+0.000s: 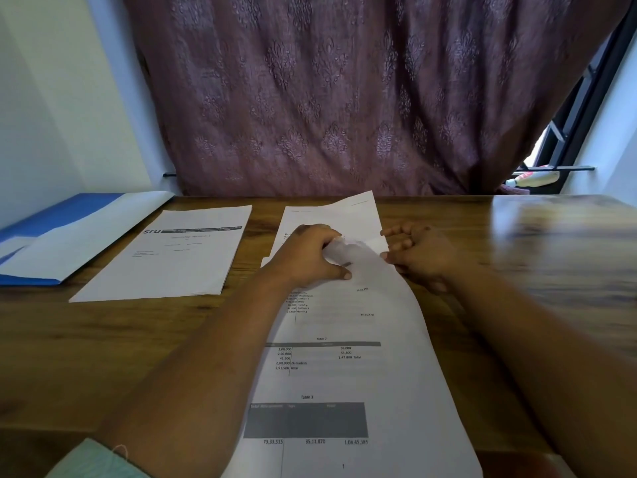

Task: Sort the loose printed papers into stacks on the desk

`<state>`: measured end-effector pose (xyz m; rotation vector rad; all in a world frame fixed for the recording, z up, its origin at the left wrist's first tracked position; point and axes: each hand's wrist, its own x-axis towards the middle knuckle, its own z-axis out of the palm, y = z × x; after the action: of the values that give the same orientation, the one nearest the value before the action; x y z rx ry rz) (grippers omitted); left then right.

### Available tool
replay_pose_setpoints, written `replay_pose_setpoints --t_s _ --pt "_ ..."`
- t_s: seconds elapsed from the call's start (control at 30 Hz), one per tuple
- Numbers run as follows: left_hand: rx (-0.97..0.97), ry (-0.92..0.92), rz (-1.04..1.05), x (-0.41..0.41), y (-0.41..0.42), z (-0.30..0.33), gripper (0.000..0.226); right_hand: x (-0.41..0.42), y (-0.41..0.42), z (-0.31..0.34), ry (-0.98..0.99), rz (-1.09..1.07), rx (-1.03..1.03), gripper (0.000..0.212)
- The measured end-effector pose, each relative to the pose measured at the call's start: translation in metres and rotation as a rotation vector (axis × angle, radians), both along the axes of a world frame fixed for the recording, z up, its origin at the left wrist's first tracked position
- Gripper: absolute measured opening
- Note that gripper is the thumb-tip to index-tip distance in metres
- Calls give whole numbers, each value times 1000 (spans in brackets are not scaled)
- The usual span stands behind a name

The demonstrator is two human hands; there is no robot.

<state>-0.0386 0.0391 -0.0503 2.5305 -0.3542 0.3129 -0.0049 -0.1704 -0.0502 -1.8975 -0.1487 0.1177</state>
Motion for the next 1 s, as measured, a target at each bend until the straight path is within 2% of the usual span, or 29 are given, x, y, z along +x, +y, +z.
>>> replay_pose_setpoints --t_s 0.1,0.23,0.33,0.4,0.47,0.53,0.57,0.6,0.67,0.73,0.83,0.93,1.0 --pt "22 -70 -4 0 2 2 24 2 1 0 -19 -36 -24 32" --pt "34 -62 -73 -2 5 5 28 1 -1 2 -116 -42 -168 22" --pt "11 -23 -59 -4 4 6 31 -2 -1 5 -162 -27 -195 16" --pt "-51 21 -58 -5 3 6 52 -3 -1 7 -159 49 -107 17" --pt "-85 45 -71 -3 2 5 68 -8 2 12 -71 160 80 18" --pt "-23 17 -57 -1 3 3 51 -9 4 15 -9 184 179 20" --pt "-2 -12 -49 1 4 2 39 -8 6 13 -21 136 153 22" --pt "13 -32 -49 2 5 2 29 -5 5 10 -83 52 35 23" --pt "46 -62 -61 3 6 2 25 2 2 4 -271 -70 -371 24" --pt "53 -69 -76 2 6 3 23 6 -1 -1 -287 -42 -533 30" --pt "4 -29 -102 1 7 3 22 5 1 -1 -271 -25 -441 28" --pt "-15 -6 -92 3 7 2 24 4 4 1 -322 -52 -384 14" --pt "-4 -7 -95 1 7 4 26 2 6 5 -351 -66 -384 23"
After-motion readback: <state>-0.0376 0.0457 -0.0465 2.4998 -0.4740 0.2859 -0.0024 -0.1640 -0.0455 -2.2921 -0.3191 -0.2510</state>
